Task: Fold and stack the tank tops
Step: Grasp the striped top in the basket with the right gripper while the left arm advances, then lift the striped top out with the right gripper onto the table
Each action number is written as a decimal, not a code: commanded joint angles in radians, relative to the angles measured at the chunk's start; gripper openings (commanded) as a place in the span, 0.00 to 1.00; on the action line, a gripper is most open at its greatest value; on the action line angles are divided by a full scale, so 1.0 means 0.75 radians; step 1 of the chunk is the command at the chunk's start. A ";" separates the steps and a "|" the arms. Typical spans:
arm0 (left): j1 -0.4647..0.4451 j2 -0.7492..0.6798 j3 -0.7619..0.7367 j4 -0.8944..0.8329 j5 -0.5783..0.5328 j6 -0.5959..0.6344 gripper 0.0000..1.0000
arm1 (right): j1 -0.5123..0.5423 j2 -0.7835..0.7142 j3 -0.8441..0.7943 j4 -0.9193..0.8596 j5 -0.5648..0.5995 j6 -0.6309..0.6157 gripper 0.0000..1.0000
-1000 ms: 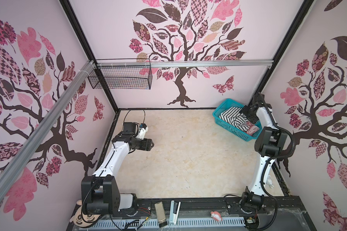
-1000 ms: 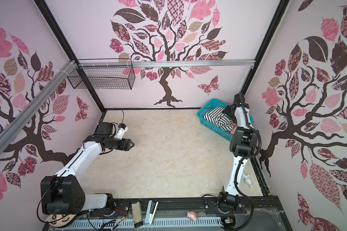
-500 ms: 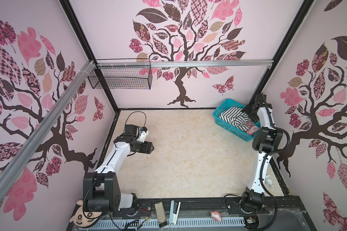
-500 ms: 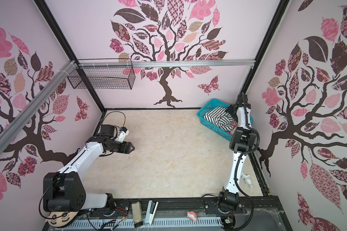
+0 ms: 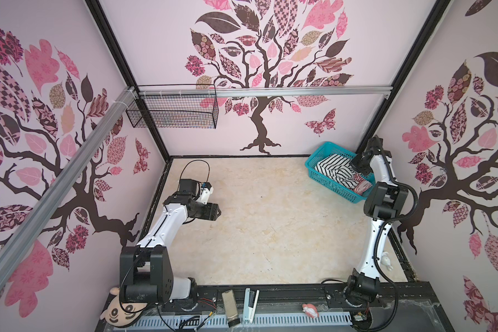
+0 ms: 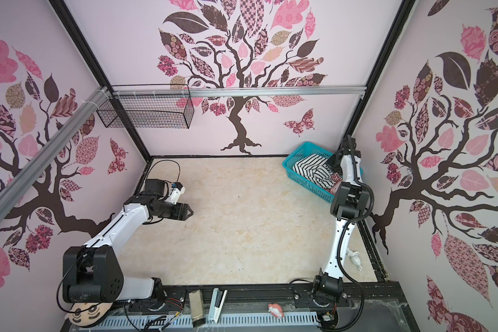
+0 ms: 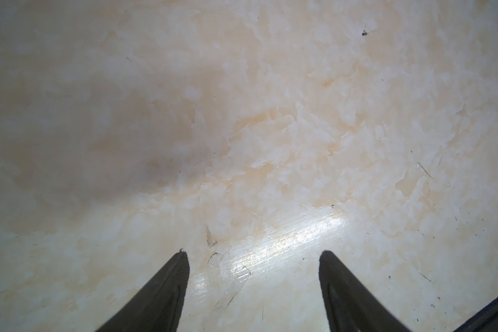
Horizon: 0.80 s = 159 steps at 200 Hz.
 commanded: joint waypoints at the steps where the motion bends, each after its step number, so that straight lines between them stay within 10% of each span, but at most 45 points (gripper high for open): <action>1: 0.002 -0.018 -0.005 0.028 0.003 -0.007 0.75 | 0.017 -0.253 -0.049 0.023 -0.006 0.023 0.00; 104: 0.002 -0.072 0.016 0.051 0.003 -0.018 0.74 | 0.536 -1.075 -0.328 0.127 0.155 -0.036 0.00; 159: 0.002 -0.055 0.043 0.100 0.003 -0.052 0.74 | 0.879 -1.229 -0.163 0.214 -0.159 0.034 0.00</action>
